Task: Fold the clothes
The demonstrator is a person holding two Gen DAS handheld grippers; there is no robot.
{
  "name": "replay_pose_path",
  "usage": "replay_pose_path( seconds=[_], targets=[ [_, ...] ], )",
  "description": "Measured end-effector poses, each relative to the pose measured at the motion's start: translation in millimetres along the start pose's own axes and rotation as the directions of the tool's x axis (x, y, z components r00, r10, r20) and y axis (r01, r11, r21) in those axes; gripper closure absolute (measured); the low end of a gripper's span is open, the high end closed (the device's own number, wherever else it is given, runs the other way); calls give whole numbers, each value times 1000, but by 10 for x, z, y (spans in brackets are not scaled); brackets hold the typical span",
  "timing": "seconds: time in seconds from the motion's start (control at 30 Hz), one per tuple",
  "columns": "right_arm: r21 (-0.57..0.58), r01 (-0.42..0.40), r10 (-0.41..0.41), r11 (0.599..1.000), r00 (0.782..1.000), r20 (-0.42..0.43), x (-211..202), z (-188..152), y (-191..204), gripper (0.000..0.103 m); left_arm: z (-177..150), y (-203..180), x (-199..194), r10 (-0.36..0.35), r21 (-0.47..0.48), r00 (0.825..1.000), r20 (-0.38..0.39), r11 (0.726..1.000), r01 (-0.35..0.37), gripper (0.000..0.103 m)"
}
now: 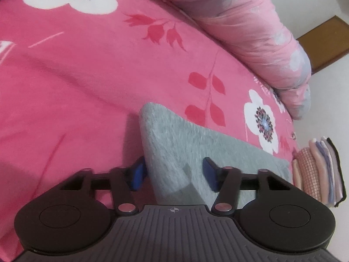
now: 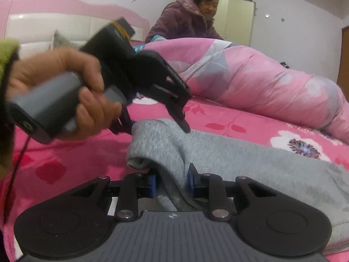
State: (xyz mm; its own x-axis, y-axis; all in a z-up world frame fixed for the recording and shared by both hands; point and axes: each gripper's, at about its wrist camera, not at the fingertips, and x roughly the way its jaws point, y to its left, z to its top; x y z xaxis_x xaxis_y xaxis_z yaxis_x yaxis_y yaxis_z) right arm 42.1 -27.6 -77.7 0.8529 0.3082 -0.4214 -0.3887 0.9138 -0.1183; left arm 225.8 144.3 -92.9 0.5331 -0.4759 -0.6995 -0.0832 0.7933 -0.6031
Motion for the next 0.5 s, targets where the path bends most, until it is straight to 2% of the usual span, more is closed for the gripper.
replay_pose_path(
  seconds=[0.07, 0.17, 0.4, 0.5],
  targets=[
    [30, -11, 11, 999, 1000, 12, -30, 16, -66, 76, 9, -38, 13, 7, 3, 1000, 7, 1000, -7, 76],
    [80, -31, 29, 996, 999, 31, -73, 42, -180, 76, 25, -135, -49, 2, 17, 999, 34, 1000, -3, 85],
    [194, -68, 48, 979, 993, 105, -210, 139, -505, 76, 49, -618, -214, -36, 80, 992, 124, 996, 27, 90],
    [267, -89, 53, 959, 989, 139, -306, 158, -697, 76, 34, -892, -244, -46, 108, 987, 153, 994, 30, 91]
  ],
)
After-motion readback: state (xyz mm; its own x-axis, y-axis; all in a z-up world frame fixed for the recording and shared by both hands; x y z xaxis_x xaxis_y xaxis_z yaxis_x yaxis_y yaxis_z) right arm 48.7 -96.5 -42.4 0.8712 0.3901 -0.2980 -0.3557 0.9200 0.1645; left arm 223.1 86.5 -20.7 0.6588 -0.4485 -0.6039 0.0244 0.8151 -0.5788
